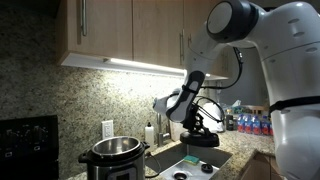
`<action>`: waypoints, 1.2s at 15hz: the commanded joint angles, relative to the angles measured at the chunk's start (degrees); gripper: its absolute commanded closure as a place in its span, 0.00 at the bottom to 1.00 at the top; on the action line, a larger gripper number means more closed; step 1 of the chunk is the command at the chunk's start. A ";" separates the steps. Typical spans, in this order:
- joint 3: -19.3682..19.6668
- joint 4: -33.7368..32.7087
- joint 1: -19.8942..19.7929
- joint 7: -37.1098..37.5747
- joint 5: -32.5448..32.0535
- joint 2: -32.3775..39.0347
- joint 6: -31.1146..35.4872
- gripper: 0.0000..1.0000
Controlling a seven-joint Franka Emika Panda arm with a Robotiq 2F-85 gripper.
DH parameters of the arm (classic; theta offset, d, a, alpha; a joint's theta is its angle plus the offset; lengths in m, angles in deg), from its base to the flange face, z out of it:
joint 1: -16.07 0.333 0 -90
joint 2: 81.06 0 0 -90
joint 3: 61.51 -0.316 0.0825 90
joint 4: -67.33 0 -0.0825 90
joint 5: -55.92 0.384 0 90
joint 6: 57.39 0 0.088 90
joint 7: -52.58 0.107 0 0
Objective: Remove the lid from the top of the electric cooker
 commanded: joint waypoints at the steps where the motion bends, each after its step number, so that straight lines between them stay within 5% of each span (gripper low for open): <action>1: 1.22 -2.61 -1.61 1.71 -4.47 0.61 -1.16 0.98; 16: 6.61 -11.40 -9.10 4.50 -3.69 8.84 4.83 0.98; 18: 6.36 -10.62 -9.17 3.54 -3.08 9.50 4.97 0.92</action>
